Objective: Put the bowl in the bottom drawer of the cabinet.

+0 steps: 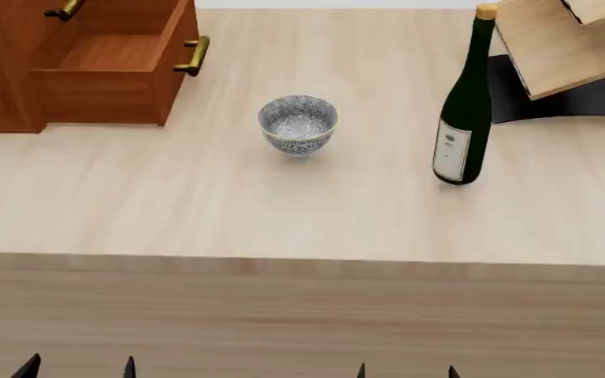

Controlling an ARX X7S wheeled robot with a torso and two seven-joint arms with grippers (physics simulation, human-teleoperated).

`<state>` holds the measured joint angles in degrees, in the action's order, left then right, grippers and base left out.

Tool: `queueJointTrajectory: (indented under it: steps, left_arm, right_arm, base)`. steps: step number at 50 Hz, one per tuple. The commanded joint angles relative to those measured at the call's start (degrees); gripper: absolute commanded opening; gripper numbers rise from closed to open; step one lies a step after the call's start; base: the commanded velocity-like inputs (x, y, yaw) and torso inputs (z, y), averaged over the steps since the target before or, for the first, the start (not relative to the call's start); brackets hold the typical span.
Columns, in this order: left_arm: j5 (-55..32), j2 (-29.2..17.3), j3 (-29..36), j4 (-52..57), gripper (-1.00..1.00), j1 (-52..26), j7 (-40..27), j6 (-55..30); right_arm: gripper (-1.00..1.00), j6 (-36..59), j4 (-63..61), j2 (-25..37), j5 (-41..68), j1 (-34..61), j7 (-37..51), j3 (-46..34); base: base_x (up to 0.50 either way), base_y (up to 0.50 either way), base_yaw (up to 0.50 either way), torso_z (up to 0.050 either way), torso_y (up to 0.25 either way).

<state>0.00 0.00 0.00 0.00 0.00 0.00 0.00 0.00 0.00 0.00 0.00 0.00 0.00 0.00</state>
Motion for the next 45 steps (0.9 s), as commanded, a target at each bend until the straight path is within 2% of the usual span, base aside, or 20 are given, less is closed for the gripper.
queueJointTrajectory:
  steps: [1, 2, 11, 21, 45]
  left_arm:
    - [-0.01, -0.57, 0.64, 0.00, 1.00, 0.00, -0.64, 0.00]
    - [-0.74, -0.53, 0.65, -0.30, 1.00, -0.05, -0.66, 0.18]
    - [-1.73, -2.44, 3.24, -0.31, 1.00, -0.19, -2.93, -0.26]
    - [-0.93, -3.59, 4.59, 2.33, 1.00, 0.66, -5.42, -0.40]
    - [-0.49, -5.20, 6.05, 3.81, 1.00, 0.37, -9.53, -1.96]
  right_arm:
    - [1.00, -0.29, -0.48, 5.32, 2.47, -0.16, 6.45, -6.43]
    - [1.00, -0.37, 0.19, 5.41, 5.57, 0.32, 6.46, -6.28]
    - [1.00, -1.12, 2.31, 5.82, 6.14, 0.89, 6.88, -6.98]
    - [1.00, 0.75, 1.27, 6.94, 3.36, 0.95, 9.03, -8.75]
    - [1.00, 1.10, -1.16, 8.12, 3.49, 0.30, 10.30, -10.34]
  base:
    - [0.00, 0.00, 0.00, 0.000, 0.000]
    - [0.00, 0.00, 0.00, 0.000, 0.000]
    - [0.00, 0.00, 0.00, 0.000, 0.000]
    - [0.00, 0.00, 0.00, 0.000, 0.000]
    - [0.00, 0.49, 0.00, 0.000, 0.000]
